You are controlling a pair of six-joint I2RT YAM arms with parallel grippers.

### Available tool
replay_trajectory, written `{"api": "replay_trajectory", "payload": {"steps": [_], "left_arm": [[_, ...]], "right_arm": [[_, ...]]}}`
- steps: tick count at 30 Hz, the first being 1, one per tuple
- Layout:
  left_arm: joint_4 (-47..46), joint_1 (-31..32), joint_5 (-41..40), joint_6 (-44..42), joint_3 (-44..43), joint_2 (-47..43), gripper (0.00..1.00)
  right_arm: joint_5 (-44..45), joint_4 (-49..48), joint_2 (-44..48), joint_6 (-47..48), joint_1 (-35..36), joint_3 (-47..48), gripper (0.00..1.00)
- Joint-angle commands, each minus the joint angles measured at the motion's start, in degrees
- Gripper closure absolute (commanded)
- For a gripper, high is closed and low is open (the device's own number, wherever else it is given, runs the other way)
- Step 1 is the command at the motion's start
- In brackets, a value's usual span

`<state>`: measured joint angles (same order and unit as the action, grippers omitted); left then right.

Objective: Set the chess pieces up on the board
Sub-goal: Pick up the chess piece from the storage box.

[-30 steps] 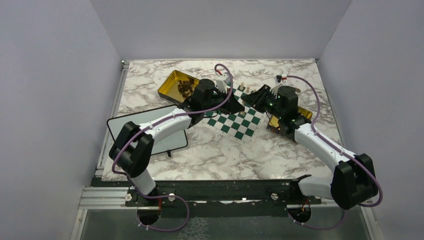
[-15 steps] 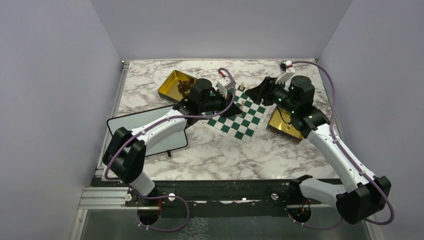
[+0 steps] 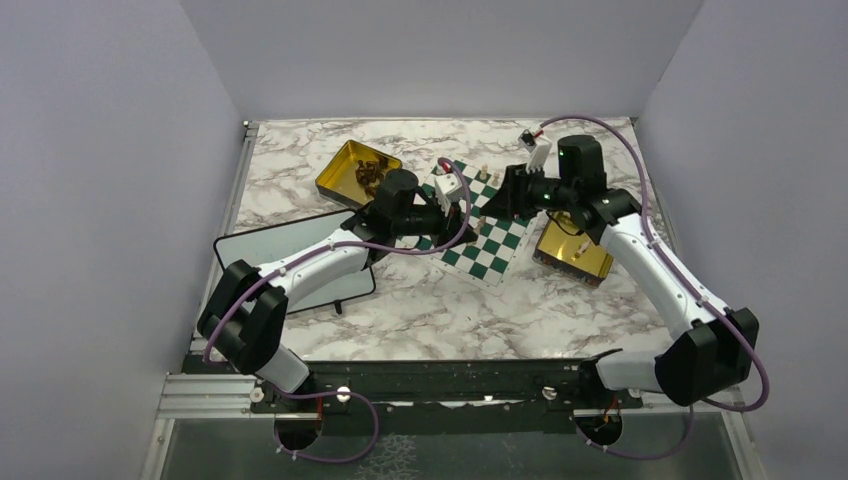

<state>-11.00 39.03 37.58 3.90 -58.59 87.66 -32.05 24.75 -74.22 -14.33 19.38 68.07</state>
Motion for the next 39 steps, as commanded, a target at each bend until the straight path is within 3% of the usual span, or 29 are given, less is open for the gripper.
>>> {"api": "replay_trajectory", "payload": {"steps": [1,6,12,16,23,30,39], "left_arm": [[-3.27,0.12,3.19,-3.64,1.09,-2.04,0.95],[-3.32,0.14,2.26,-5.53,1.84,-2.81,0.96],[-3.36,0.17,1.73,-6.14,2.68,-3.38,0.98],[-3.32,0.17,1.43,-5.85,2.7,-3.05,0.99],[-3.09,0.11,0.74,-6.1,2.78,-3.1,0.99],[-1.5,0.14,-0.4,-6.27,2.66,-3.24,0.99],[2.3,0.11,-3.13,-7.58,4.06,-5.9,0.99]], "right_arm": [[-9.2,1.78,-2.52,-0.87,-0.56,0.97,0.53],[-14.15,0.85,-6.52,-2.65,-0.91,1.0,0.59],[-14.0,-0.15,-6.93,-3.91,-1.0,-0.27,0.64],[-13.09,-0.43,-6.42,-4.38,-1.17,-1.2,0.76],[-12.85,0.57,-6.44,-4.26,-1.44,-1.28,0.72],[-10.51,0.4,-5.46,-5.03,-1.66,-0.92,0.92],[-6.39,-2.12,-3.92,-8.46,-2.24,1.3,0.99]]}}
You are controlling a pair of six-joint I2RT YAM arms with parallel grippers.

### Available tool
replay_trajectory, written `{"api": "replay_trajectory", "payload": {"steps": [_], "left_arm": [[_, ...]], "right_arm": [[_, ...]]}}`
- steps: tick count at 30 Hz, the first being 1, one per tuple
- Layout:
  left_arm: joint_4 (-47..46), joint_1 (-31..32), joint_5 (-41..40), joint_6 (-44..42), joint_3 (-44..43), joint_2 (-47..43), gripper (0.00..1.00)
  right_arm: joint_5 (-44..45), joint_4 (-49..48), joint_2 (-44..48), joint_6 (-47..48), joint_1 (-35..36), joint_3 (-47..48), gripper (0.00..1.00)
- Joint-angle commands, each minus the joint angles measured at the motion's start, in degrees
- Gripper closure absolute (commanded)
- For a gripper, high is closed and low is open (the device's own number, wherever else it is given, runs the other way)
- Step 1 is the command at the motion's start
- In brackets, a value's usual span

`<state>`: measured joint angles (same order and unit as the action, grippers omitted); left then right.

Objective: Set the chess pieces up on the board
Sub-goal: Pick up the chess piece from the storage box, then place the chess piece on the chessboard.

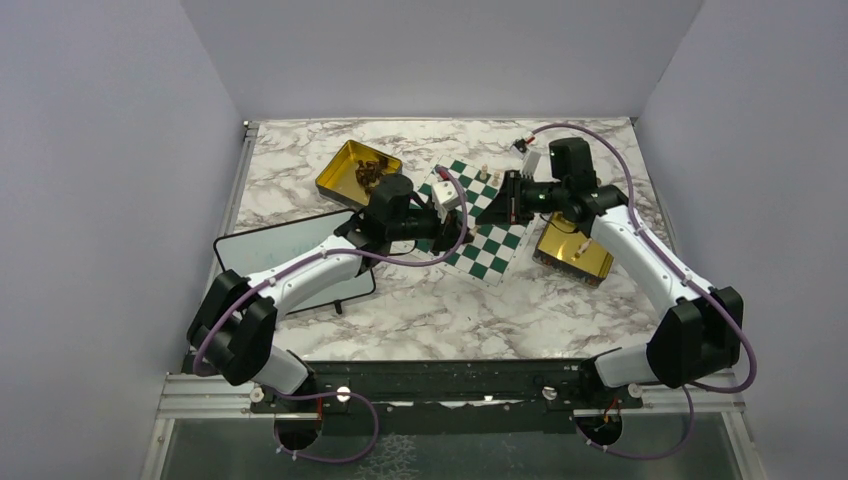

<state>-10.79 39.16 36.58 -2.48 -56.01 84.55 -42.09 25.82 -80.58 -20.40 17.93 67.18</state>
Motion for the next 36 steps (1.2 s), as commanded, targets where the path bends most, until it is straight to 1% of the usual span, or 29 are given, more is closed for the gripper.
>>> {"api": "replay_trajectory", "payload": {"steps": [1,5,14,23,25,27,31,33,36], "left_arm": [[2.13,-0.03,-2.21,-0.99,1.6,-2.81,0.99],[3.35,-0.03,-2.45,-0.92,1.6,-2.89,0.99],[4.46,-0.04,-4.13,-2.25,2.73,-4.3,0.99],[5.08,-0.05,-4.93,-2.53,3.21,-4.76,1.0],[4.95,-0.05,-5.22,-2.36,3.23,-4.83,1.0],[5.62,-0.04,-6.1,-1.73,2.92,-4.84,1.0],[8.63,-0.18,-10.59,1.22,1.56,-4.75,1.0],[9.74,-0.97,-10.98,3.67,0.98,-4.74,1.0],[9.82,-2.75,-9.42,8.29,0.68,-4.83,1.0]], "right_arm": [[3.75,-4.09,2.44,-3.04,-0.79,2.05,0.99],[4.02,-6.94,1.99,-4.9,-0.88,2.27,0.99],[5.09,-9.58,1.19,-7.02,-1.22,3.75,0.99],[6.75,-11.52,1.08,-7.87,-1.57,4.71,0.99],[7.43,-11.71,0.48,-6.81,-1.58,5.19,0.99],[9.98,-10.62,-0.46,-4.62,-1.59,6.3,0.99],[20.27,-9.05,-1.65,0.02,-1.59,7.78,0.99],[24.65,-10.03,-2.36,2.28,-1.46,8.1,0.99],[29.92,-12.25,-4.18,5.69,-0.79,8.52,0.99]]}}
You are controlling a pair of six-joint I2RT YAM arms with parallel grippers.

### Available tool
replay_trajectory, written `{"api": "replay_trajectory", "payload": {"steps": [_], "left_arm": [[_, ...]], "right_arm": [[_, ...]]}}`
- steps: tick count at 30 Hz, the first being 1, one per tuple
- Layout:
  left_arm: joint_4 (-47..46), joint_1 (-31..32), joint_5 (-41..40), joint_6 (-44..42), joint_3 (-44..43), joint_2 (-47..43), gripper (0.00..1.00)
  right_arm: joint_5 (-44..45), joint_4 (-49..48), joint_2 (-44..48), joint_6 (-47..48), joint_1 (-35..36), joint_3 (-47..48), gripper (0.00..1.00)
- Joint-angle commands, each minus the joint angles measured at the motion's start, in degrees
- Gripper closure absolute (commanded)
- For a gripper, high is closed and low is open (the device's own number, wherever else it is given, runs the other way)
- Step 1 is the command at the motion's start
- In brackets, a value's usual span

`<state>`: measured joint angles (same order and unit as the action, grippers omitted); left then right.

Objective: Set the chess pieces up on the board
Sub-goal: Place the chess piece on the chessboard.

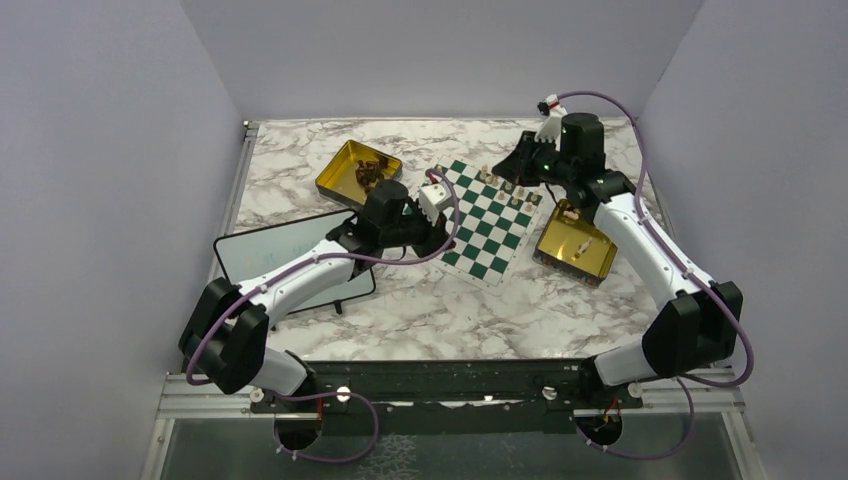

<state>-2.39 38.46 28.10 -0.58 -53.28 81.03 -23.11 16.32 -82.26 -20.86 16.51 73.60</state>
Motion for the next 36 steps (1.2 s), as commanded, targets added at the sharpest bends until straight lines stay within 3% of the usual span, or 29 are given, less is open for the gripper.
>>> {"api": "replay_trajectory", "payload": {"steps": [1,11,26,36], "left_arm": [[1.43,-2.87,0.31,7.6,-2.09,-1.37,1.0],[-2.22,-11.65,7.69,16.29,1.77,-5.78,1.0],[-2.79,-12.0,7.27,13.76,6.57,-13.33,1.0],[-3.69,-12.0,8.73,14.03,6.98,-14.66,1.0]], "right_arm": [[12.61,-3.37,-3.31,7.38,0.91,2.41,0.99],[22.77,-8.71,-15.55,17.47,3.86,9.58,0.98],[27.99,-15.47,-35.67,25.44,7.45,22.89,0.97],[33.0,-15.15,-43.38,28.59,9.59,26.86,0.97]]}}
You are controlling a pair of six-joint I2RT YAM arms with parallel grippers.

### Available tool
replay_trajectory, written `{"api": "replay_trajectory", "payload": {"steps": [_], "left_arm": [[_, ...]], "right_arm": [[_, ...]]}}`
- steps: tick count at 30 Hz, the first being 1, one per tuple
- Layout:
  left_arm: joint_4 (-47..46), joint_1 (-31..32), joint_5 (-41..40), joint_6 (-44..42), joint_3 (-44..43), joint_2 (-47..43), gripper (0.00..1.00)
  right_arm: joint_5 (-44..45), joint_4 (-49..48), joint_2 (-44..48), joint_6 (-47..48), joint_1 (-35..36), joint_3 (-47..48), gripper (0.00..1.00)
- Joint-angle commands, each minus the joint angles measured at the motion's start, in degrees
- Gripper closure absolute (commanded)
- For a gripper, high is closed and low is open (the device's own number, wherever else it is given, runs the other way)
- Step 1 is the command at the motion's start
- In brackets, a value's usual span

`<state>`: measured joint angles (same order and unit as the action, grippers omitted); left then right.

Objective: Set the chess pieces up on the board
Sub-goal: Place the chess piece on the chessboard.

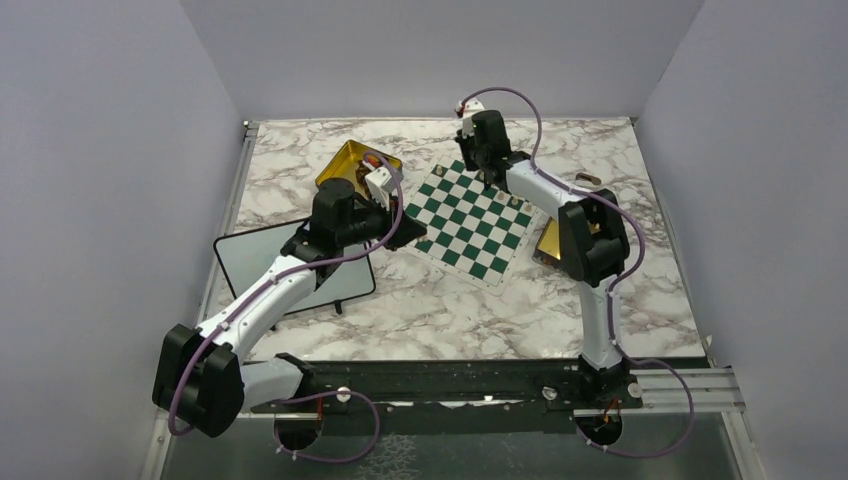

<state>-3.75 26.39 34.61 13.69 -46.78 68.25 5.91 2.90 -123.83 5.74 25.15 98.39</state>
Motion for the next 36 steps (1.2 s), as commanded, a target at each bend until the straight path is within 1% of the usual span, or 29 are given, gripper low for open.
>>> {"api": "replay_trajectory", "payload": {"steps": [1,21,31,36], "left_arm": [[-2.3,0.12,2.25,-0.25,0.48,-2.04,1.0],[-3.02,0.15,2.61,-0.07,1.42,-3.14,1.0],[-3.27,0.16,2.74,0.11,1.42,-2.9,1.0],[-3.28,0.16,2.81,0.11,1.43,-2.99,1.0]], "right_arm": [[4.1,-1.75,-2.03,1.89,0.96,1.92,0.97],[8.39,0.53,-10.03,-3.02,0.94,7.93,0.96],[11.56,1.46,-10.53,-3.61,0.81,7.46,0.96],[11.28,1.42,-10.68,-4.09,0.69,7.12,0.96]]}}
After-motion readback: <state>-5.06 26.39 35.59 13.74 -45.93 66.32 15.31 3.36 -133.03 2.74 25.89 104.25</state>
